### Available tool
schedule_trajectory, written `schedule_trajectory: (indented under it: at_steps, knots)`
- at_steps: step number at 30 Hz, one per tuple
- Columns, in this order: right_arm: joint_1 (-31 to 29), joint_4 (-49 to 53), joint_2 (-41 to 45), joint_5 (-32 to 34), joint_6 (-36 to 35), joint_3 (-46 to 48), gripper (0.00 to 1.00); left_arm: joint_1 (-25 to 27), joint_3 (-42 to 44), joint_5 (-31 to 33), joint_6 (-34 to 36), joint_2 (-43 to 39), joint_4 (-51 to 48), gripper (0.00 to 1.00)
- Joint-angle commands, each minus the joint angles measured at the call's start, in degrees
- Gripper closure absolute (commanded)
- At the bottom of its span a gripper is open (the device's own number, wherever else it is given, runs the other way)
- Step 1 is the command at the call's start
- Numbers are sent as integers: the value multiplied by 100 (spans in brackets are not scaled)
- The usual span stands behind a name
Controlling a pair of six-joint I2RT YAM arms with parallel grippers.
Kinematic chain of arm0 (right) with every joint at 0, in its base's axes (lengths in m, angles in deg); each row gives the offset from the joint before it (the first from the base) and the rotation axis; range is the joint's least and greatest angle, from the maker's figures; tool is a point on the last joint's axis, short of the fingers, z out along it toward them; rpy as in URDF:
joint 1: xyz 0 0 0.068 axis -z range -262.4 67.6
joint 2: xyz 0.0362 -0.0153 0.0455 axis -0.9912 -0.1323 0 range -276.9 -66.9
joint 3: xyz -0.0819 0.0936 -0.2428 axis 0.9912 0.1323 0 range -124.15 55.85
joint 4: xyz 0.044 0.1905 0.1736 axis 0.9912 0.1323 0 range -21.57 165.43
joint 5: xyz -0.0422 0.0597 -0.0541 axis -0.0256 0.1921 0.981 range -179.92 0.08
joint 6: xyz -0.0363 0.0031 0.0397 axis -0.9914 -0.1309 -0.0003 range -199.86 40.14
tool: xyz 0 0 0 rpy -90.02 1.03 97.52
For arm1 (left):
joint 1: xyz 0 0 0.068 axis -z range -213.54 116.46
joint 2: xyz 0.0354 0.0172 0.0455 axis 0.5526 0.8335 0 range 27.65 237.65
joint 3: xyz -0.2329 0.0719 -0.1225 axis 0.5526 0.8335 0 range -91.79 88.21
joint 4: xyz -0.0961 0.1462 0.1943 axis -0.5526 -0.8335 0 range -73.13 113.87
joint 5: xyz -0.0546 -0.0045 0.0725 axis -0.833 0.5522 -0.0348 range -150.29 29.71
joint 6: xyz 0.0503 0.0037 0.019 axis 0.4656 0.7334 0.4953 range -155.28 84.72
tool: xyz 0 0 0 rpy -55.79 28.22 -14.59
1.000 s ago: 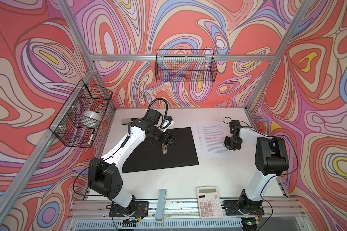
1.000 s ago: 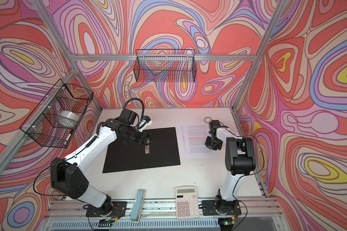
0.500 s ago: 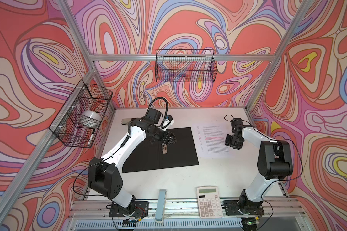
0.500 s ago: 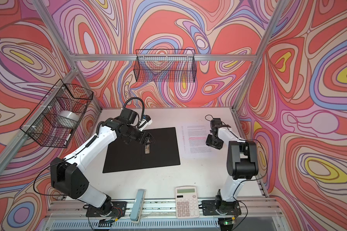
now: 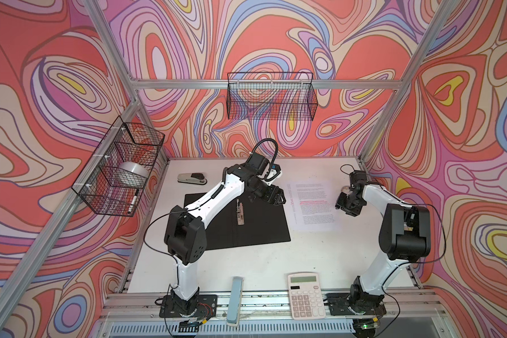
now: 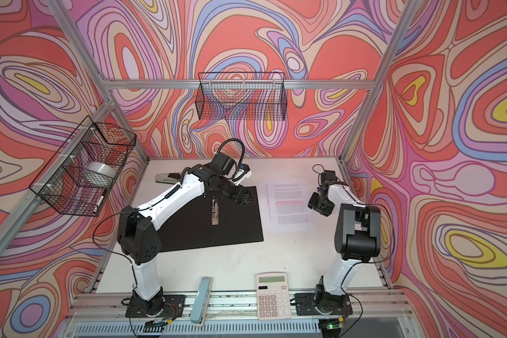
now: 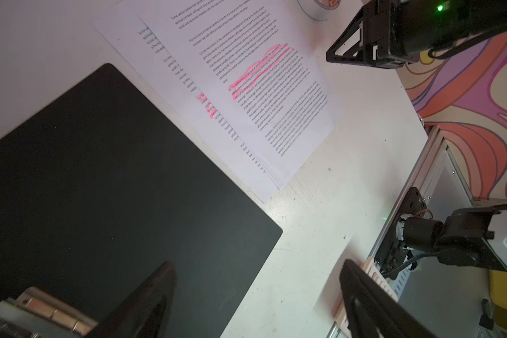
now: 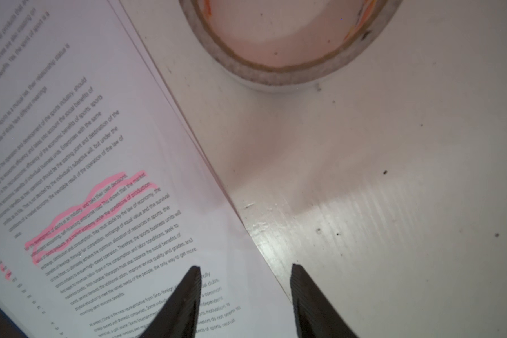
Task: Put the files into the folder
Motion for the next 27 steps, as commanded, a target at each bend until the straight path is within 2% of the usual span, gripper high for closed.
schedule_trajectory:
  at_steps: [1, 11, 27]
  knots:
    - [34, -133, -103, -243, 6, -49, 48, 99, -482, -184, -516, 547, 96, 10]
    - [43, -202, -307, -319, -104, -187, 47, 180, -1651, -524, -1066, 2015, 250, 2]
    - [41, -205, -563, -735, -232, -132, 47, 268, -2386, -957, -1546, 3033, 503, 0]
